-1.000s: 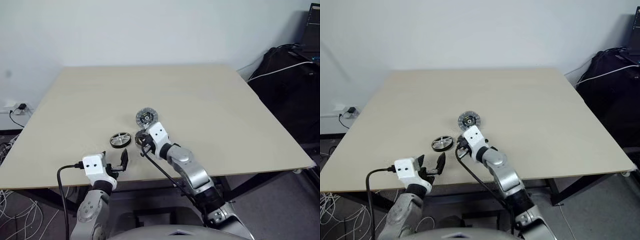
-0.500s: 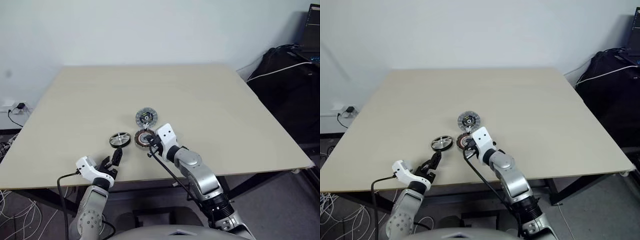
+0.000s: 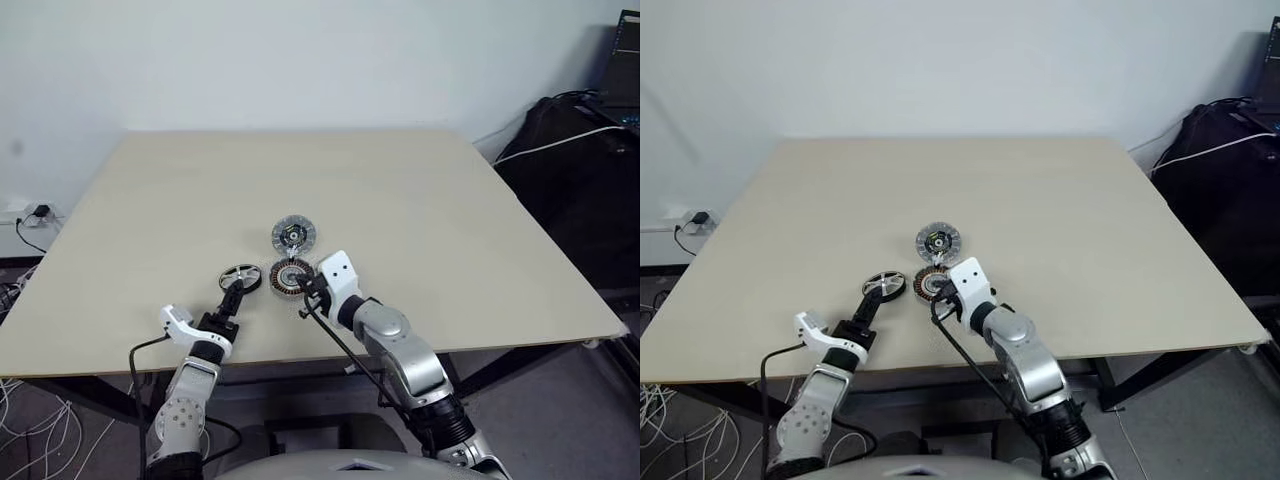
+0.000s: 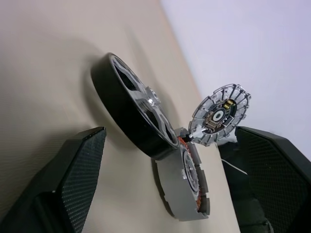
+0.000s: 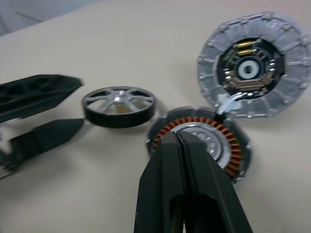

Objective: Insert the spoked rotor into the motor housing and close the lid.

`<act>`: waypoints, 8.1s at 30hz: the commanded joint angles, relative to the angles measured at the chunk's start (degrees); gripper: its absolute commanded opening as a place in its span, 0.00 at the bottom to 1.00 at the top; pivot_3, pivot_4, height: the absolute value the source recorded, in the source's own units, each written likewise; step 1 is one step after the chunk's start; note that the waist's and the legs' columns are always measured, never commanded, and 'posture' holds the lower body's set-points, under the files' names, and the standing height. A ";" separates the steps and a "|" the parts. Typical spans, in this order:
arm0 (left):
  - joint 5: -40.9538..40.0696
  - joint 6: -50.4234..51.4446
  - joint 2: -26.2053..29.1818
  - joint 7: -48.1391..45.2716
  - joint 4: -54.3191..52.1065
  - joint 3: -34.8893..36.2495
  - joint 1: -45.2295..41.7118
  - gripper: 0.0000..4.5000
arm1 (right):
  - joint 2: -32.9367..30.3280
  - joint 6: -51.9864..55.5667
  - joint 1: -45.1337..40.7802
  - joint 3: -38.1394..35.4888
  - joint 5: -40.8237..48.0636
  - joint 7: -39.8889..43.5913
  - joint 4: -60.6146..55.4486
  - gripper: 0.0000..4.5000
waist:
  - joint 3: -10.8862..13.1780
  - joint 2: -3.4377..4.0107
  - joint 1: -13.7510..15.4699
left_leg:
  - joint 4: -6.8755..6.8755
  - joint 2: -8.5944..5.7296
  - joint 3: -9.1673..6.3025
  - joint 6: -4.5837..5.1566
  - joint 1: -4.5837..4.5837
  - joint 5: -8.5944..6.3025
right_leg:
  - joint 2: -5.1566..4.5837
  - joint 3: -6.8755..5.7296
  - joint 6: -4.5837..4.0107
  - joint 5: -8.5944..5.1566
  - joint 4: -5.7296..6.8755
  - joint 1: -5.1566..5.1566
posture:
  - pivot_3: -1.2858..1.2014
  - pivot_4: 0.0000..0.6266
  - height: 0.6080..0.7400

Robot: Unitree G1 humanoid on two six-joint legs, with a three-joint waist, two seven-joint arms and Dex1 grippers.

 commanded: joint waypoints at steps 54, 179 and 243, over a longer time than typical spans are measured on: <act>-16.70 7.07 -4.12 1.73 -15.56 -3.15 6.34 0.08 | -7.96 6.13 6.53 0.15 6.99 1.86 -12.63 0.00 | -0.03 -0.36 1.12 | 0.02 0.01 -0.06 -0.03 -0.03 0.01 | -0.02 -0.02 -0.01 0.00 -0.08 0.03 | 0.52 0.00 1.00; 47.37 -28.65 9.97 -1.17 -10.85 -24.10 9.64 0.00 | 2.96 -7.23 -15.10 -2.38 -0.51 -5.89 20.06 0.00 | 0.24 0.18 1.01 | 0.02 0.03 0.04 0.00 -0.10 0.00 | 0.00 -0.01 0.04 0.05 -0.10 -0.05 | 0.52 0.00 1.00; 43.98 -31.45 7.32 -3.95 -1.66 -22.82 6.95 0.00 | -10.99 -12.55 -32.89 16.79 -17.55 29.45 32.32 0.62 | -0.11 0.66 1.02 | 0.03 0.02 0.03 0.00 0.02 0.03 | -0.01 -0.03 0.10 0.08 0.11 -0.03 | 0.52 0.00 1.00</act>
